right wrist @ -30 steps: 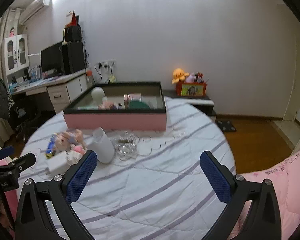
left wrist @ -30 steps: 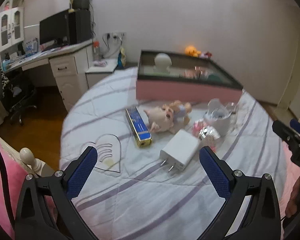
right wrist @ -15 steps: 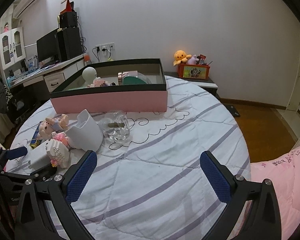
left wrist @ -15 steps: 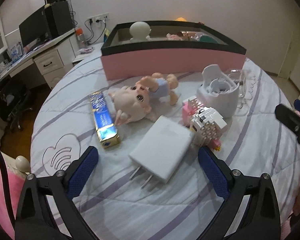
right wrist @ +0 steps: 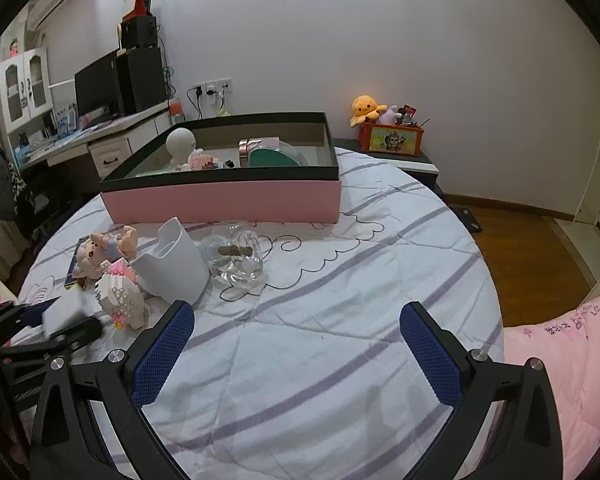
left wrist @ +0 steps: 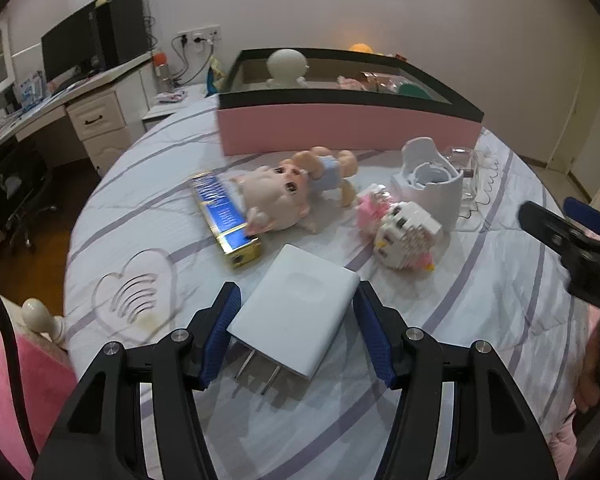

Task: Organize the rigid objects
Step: 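Hold the charger with left gripper while right gripper grasps the clear glass bottle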

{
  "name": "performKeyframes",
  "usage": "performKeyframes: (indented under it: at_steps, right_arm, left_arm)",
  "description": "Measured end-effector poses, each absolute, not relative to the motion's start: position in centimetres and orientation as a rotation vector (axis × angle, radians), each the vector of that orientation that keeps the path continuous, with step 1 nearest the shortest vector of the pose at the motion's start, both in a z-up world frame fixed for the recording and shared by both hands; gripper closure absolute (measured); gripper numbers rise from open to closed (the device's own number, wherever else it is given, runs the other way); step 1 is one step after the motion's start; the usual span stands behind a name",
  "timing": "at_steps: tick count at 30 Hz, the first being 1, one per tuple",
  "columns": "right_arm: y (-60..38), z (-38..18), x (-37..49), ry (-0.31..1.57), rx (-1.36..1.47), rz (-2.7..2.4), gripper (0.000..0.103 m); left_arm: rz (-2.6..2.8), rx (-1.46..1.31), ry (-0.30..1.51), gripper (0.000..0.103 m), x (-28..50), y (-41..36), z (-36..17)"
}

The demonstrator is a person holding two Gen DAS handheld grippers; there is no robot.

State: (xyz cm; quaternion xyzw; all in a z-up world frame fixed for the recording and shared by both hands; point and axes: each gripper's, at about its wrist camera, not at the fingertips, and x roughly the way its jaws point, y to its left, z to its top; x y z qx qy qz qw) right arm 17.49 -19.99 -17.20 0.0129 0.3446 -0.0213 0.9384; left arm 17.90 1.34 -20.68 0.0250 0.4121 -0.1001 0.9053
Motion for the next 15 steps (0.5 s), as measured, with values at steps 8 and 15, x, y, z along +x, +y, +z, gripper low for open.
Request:
performKeyframes:
  at_steps: [8, 15]
  right_arm:
    - [-17.9, -19.1, 23.6, 0.879, -0.078, 0.000, 0.000]
    - [-17.4, -20.5, 27.9, 0.961, -0.081, 0.086, 0.030]
  left_arm:
    - [-0.177, 0.019, 0.845, 0.043, 18.3, 3.2, -20.4]
    - [-0.186, 0.008, 0.848, 0.043, 19.3, 3.3, -20.3]
